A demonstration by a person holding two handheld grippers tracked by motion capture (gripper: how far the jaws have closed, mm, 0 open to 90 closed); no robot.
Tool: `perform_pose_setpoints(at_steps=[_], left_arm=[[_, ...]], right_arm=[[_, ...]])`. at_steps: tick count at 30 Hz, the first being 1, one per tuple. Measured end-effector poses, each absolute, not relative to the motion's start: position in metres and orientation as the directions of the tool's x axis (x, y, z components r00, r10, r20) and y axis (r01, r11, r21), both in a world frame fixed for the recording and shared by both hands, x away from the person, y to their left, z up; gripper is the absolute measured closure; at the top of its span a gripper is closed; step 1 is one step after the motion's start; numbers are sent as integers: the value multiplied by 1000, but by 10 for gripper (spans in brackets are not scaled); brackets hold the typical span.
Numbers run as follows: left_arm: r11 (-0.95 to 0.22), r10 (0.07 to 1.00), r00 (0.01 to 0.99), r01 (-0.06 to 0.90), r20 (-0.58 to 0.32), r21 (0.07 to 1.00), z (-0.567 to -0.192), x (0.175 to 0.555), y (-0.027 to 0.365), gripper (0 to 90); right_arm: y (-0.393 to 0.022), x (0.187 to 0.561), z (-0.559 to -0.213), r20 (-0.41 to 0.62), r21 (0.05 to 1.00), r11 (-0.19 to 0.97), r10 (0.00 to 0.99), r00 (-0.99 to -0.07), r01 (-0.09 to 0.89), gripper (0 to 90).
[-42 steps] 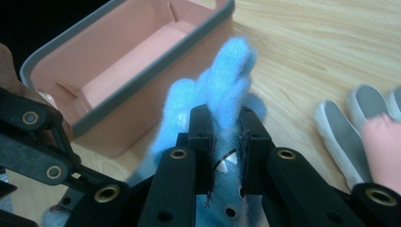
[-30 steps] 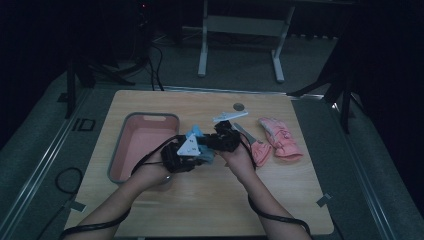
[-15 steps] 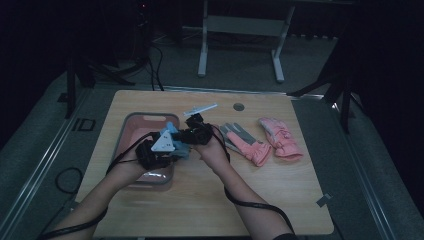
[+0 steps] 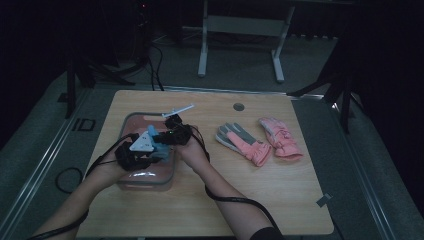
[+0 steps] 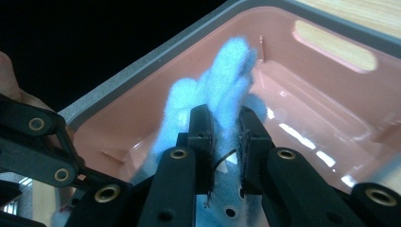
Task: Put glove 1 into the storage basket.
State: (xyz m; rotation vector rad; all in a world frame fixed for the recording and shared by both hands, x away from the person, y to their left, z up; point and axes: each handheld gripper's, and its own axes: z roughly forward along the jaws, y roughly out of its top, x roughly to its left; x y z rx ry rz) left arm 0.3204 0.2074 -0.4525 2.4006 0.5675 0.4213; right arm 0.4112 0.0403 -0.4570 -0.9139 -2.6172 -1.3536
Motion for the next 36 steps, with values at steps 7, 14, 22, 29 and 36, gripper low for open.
perform_pose_setpoints(at_steps=[7,14,22,29,36], left_arm=[[-717,493,855,298,157,630,-465,330,219,779],[-728,485,865,318,128,607,-473,347,220,778],[-723,495,863,343,103,599,-479,355,219,777],[-732,485,870,353,82,583,-487,362,215,775],[-730,490,871,384,41,565,-493,372,214,724]], right_arm=[[64,421,-471,313,703,457,488,-815,544,790],[66,435,-482,327,672,466,511,-795,575,789],[67,437,-485,297,666,472,543,-786,578,786],[68,438,-490,270,640,500,565,-780,584,777],[71,441,-489,251,618,511,591,-766,597,594]])
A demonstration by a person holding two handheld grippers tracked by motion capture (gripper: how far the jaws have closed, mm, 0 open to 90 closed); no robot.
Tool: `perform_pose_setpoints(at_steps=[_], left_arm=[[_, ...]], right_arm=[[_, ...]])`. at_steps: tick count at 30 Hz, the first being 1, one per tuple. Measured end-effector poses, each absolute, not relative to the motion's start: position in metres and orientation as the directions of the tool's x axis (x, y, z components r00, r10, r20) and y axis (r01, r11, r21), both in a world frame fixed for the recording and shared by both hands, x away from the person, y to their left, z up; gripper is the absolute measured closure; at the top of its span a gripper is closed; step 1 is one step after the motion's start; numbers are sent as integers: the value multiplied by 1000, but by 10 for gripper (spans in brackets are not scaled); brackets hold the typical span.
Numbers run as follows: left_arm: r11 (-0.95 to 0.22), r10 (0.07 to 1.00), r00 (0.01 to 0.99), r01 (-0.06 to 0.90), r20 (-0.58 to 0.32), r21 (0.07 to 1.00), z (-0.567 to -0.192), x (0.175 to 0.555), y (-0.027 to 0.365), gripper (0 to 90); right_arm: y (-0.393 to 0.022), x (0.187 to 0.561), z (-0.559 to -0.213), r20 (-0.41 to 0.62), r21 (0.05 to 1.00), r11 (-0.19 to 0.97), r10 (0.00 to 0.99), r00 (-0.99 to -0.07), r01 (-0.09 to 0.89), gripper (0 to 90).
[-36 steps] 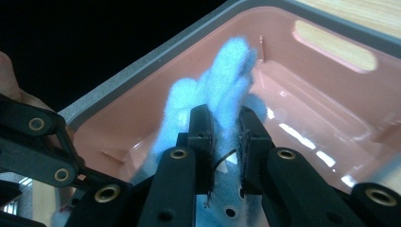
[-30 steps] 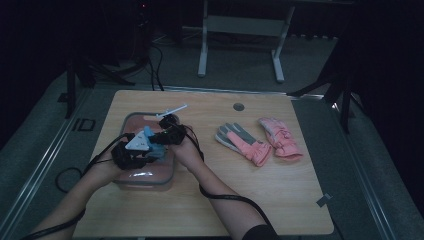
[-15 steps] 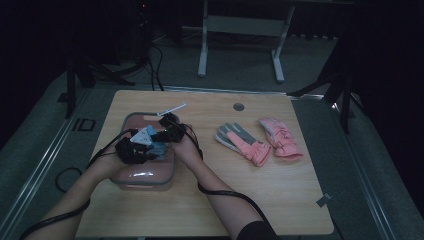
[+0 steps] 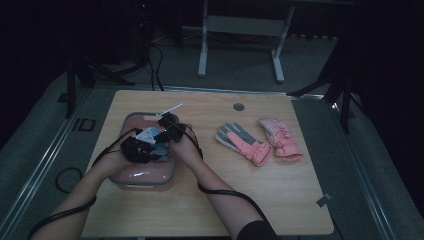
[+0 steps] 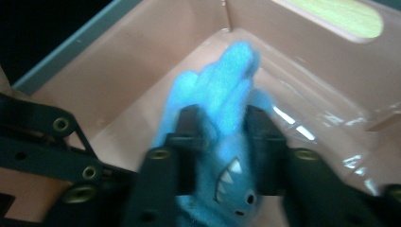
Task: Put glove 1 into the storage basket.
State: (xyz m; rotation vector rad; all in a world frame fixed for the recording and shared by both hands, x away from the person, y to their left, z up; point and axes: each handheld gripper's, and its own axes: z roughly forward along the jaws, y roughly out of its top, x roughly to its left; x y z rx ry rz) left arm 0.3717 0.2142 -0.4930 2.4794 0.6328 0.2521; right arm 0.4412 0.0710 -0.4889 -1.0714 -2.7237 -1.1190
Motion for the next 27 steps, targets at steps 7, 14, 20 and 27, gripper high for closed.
perform_pose_setpoints(at_steps=[7,14,20,27], left_arm=[[-730,510,860,416,26,543,-495,373,211,562],[-670,575,817,453,26,589,-485,365,216,407],[-588,625,780,489,-22,644,-475,357,221,183],[-572,644,765,492,-13,656,-472,350,214,136]], right_arm=[[63,443,-486,274,628,483,596,-755,610,483],[53,438,-480,310,643,462,573,-759,611,423],[38,432,-469,320,673,434,559,-765,599,327],[17,425,-457,331,701,425,518,-789,573,199]])
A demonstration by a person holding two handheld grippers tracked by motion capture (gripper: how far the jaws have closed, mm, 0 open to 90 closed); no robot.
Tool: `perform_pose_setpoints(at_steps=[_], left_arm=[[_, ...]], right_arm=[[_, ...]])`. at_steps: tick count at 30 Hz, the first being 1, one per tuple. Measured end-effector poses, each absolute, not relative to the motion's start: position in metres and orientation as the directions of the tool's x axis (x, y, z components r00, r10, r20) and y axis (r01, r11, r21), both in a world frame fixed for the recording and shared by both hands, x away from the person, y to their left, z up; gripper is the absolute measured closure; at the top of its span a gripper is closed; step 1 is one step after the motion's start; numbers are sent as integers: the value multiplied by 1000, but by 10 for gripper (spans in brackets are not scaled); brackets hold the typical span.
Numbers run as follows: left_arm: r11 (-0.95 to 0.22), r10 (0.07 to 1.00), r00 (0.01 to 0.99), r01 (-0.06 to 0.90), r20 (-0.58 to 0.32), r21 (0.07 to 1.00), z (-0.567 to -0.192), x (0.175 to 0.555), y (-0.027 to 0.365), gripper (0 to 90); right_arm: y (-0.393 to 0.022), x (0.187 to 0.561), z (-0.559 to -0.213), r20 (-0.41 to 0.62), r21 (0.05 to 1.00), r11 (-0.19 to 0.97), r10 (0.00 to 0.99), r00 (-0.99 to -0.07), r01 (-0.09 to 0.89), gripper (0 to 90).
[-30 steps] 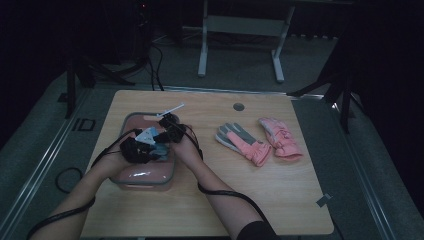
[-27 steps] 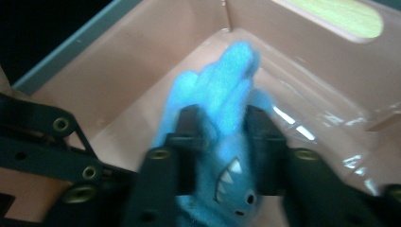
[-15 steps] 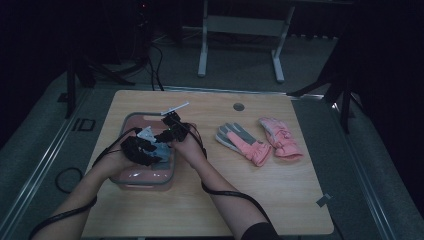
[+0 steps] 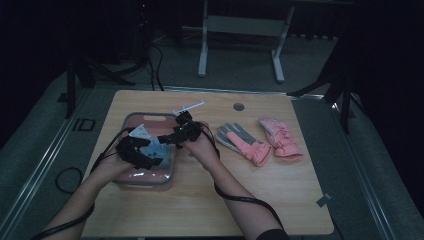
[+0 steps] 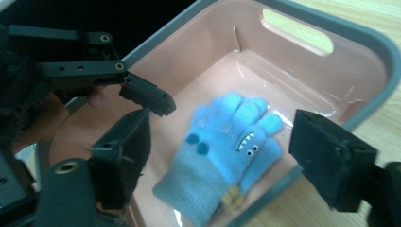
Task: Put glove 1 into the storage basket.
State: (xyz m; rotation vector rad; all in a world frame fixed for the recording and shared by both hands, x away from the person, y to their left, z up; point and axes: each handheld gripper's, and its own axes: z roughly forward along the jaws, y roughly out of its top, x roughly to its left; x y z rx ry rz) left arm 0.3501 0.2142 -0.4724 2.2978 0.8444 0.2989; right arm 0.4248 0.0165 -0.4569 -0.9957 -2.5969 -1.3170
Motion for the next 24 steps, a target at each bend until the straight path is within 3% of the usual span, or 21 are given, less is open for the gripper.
perform_pose_setpoints(at_steps=[5,12,24], left_arm=[[-546,655,756,467,6,696,-466,346,208,136],[-478,667,744,463,-35,747,-447,347,194,136],[-474,625,780,419,-40,774,-437,338,160,136]], right_arm=[[-3,420,-451,320,721,406,523,-790,561,185],[-26,416,-447,293,745,403,519,-803,532,161],[-64,411,-447,229,761,416,547,-805,499,143]])
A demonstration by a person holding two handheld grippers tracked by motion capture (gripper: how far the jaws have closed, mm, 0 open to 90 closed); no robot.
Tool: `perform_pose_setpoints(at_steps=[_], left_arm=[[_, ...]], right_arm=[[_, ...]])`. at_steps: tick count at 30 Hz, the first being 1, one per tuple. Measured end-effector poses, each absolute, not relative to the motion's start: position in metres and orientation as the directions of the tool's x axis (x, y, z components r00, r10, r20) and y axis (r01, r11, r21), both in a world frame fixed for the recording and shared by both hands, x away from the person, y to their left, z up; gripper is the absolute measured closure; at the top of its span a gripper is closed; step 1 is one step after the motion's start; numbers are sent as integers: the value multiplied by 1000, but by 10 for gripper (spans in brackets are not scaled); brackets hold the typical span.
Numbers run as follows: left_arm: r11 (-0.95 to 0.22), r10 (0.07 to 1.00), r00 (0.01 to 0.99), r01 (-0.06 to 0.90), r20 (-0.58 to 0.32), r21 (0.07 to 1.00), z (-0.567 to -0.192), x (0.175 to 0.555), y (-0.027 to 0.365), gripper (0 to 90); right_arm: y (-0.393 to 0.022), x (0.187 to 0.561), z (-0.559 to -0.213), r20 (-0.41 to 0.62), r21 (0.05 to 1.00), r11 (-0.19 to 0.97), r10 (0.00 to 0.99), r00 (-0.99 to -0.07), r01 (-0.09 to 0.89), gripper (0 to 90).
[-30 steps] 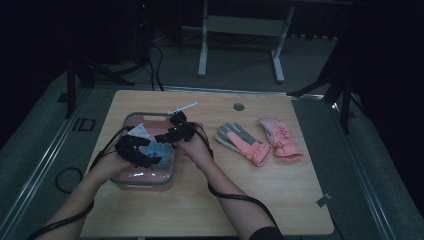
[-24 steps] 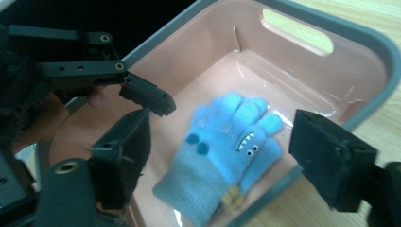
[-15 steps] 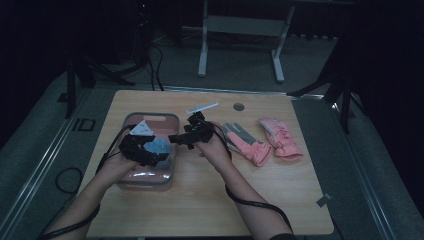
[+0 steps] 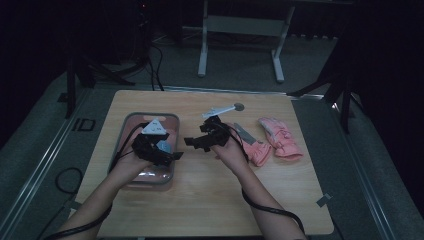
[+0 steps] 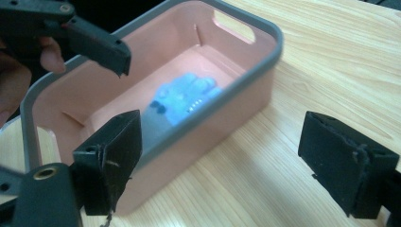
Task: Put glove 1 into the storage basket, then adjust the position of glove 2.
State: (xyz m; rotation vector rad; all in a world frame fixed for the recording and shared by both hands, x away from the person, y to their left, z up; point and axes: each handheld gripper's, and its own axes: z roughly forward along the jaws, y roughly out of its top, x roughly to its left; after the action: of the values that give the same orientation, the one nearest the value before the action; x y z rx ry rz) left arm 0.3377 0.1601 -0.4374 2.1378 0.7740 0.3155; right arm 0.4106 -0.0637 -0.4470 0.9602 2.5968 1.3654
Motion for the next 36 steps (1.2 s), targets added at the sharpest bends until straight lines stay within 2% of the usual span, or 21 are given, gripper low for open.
perform_pose_setpoints(at_steps=[20,36], left_arm=[[-494,534,844,360,-51,791,-440,314,99,136],[-493,506,859,363,-78,791,-464,297,56,137]], right_arm=[[-133,398,-459,219,757,397,594,-774,519,140],[-178,388,-473,193,765,396,610,-769,507,135]])
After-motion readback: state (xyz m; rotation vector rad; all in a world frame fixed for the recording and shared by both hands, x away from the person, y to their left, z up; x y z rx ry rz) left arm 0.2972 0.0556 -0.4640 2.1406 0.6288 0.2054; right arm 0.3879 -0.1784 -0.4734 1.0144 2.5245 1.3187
